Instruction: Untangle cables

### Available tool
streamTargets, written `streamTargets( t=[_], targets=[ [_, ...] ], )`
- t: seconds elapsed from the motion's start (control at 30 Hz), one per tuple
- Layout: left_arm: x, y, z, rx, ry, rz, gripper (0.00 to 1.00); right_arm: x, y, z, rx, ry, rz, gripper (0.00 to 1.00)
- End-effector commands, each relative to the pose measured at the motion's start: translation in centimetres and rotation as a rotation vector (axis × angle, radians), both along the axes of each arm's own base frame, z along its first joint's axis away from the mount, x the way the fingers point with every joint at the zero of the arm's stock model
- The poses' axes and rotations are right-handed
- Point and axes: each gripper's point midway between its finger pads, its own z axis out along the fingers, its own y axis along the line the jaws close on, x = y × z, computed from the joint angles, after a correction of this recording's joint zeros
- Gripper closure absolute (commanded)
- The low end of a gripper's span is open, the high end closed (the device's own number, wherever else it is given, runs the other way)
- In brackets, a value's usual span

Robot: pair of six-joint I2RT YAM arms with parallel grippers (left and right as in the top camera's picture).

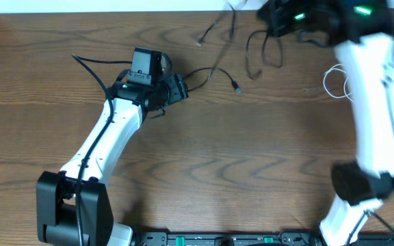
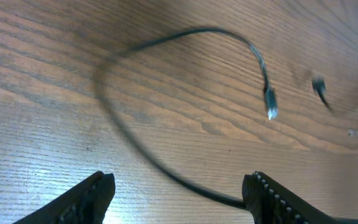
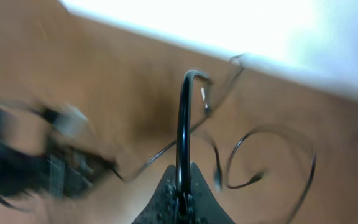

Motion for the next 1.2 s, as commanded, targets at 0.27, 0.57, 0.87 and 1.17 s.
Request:
streamTargets(
  t=[0.27,0.57,0.87,1.17],
  targets=[
    [-0.2,2.2,-1.1,0.119,0.026,0.060,0.59,-4.5,-8.5,15.1,0.273,-0.291,-0.366,0.99],
    [-0.4,2.8,-1.3,0.146,0.036,0.073,0.49,-3.9,-15.2,19.4,0.343,-0.451,-0.535,0.99],
    [-0.3,2.7,-1.3,0.145,0.034,0.073,0.46,-4.0,-23.9,26.4,0.362,-0.804,-0.876,0.99],
    [-0.3,2.7,-1.3,0.144,0.033,0.073,0.42,-0.7,-34.3,23.7,0.165,-0.881,-1.201,0.99]
  ],
)
